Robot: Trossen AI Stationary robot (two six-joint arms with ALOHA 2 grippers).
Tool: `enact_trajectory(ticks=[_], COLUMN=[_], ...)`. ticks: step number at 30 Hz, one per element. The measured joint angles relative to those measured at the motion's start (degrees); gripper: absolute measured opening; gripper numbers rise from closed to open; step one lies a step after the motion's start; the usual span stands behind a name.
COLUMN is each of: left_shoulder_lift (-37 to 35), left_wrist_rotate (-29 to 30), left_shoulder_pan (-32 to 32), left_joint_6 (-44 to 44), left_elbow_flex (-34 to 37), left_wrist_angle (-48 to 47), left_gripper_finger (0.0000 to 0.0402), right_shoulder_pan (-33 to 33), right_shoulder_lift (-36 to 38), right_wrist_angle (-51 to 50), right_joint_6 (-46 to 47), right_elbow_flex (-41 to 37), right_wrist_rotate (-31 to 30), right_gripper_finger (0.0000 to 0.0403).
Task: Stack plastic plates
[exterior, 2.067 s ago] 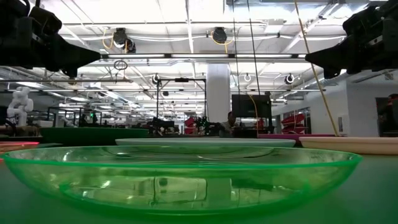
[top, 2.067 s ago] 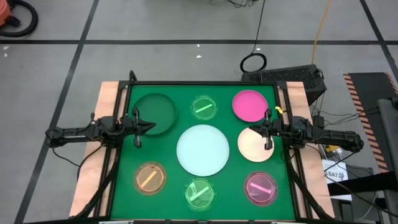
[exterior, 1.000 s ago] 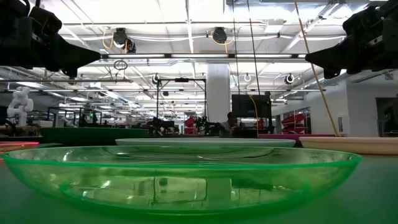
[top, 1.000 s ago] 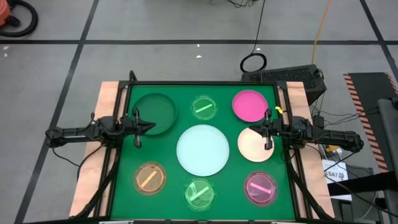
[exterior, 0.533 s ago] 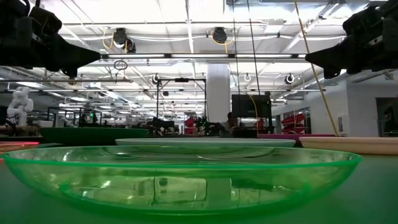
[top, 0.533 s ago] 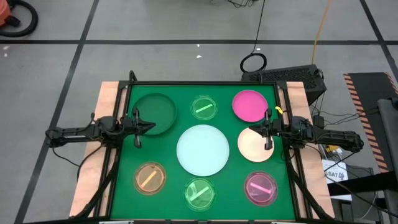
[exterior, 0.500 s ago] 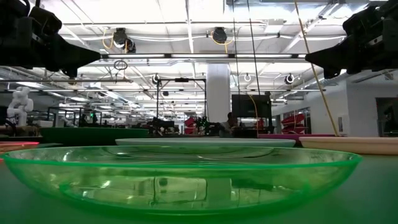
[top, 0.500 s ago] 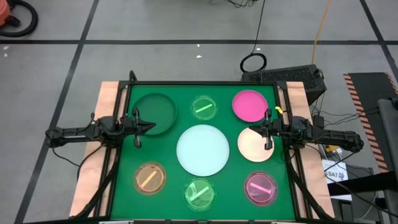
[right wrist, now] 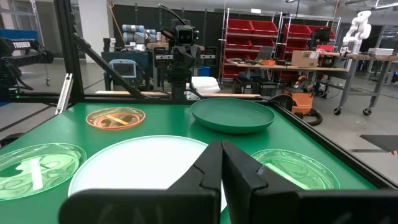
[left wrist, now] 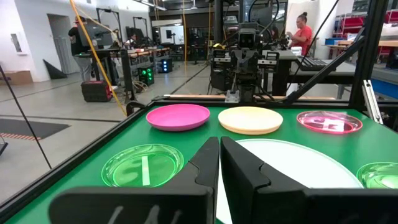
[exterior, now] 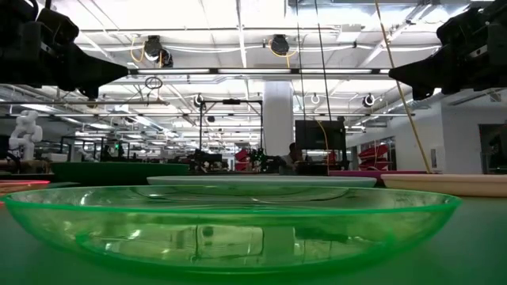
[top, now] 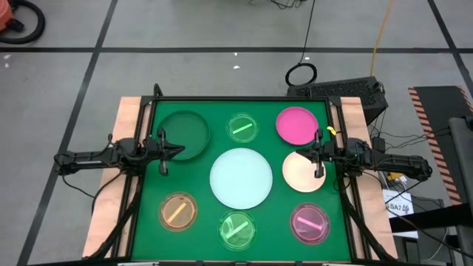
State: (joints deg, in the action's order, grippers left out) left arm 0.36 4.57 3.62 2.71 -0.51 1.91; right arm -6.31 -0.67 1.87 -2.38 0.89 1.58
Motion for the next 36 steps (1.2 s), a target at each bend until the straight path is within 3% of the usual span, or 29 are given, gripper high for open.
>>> enact_trajectory(ticks=[23, 28, 36], left_shoulder_lift=[0.0, 0.0, 5.2], left_wrist_rotate=[0.9, 1.7, 1.7], left_shoulder_pan=[0.1, 0.1, 0.0], left_joint_6=[3.8, 0.6, -1.6], left_elbow_flex=[-0.2, -4.4, -18.0], left_wrist_angle=[1.8, 0.2, -9.2], left_gripper_finger=[0.0023, 0.0023, 0.0023], right_shoulder_pan=[0.0, 0.0, 0.0], right_shoulder_lift=[0.0, 0.0, 0.0], right_wrist_angle=[0.0, 0.0, 0.0], right_joint_6=[0.0, 0.0, 0.0], right_elbow_flex=[0.0, 0.0, 0.0], right_wrist_rotate=[0.0, 0.0, 0.0], right_gripper_finger=[0.0000, 0.0000, 0.0000])
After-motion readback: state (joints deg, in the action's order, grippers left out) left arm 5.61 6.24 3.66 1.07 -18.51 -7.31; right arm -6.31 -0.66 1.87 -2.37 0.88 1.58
